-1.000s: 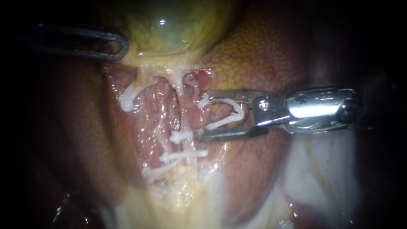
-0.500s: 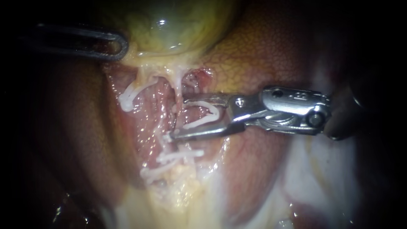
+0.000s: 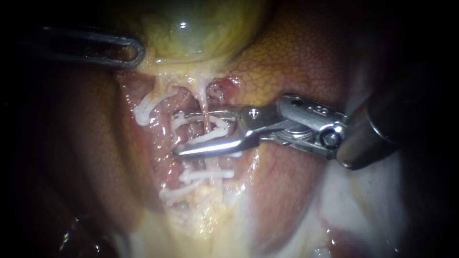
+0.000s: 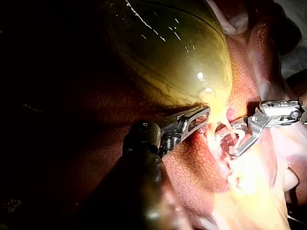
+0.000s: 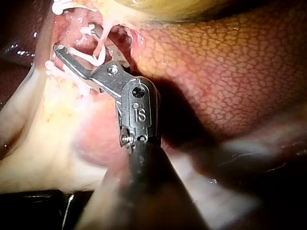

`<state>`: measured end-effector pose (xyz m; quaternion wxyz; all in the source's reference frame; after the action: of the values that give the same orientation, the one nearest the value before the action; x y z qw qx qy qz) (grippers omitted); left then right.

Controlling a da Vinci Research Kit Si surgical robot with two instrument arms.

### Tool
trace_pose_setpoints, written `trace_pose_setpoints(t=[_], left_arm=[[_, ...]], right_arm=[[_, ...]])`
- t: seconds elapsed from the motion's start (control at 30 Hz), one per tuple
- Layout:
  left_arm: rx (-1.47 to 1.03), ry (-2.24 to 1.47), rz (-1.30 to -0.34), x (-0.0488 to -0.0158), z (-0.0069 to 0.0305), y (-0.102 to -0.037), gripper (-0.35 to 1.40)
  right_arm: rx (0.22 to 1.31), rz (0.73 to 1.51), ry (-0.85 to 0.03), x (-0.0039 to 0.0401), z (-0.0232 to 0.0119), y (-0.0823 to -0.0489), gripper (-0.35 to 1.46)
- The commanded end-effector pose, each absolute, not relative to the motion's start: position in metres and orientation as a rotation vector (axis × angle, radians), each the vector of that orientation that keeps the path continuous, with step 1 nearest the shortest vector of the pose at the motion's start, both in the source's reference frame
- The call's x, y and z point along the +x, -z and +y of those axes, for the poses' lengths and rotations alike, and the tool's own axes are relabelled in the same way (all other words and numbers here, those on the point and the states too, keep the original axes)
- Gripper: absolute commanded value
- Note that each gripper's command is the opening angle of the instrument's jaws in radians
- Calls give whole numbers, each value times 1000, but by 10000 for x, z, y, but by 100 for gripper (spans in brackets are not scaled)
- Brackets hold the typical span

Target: Clipping third clip right tube

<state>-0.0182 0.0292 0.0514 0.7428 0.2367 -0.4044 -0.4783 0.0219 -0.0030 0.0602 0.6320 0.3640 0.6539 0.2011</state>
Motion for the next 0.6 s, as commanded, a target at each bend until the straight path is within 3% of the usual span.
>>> trace_pose_setpoints(t=[0.03,0.3,0.6], left_arm=[[519,1048,-886,-182,292,-514,-35],[519,1048,-886,-182,293,-514,-35],[519,1048,-886,-181,292,-514,-35]], right_arm=[[837,1510,-460,219,-30,-601,45],[870,1597,-470,217,-22,-578,45],[882,1601,-485,213,-11,-553,44]])
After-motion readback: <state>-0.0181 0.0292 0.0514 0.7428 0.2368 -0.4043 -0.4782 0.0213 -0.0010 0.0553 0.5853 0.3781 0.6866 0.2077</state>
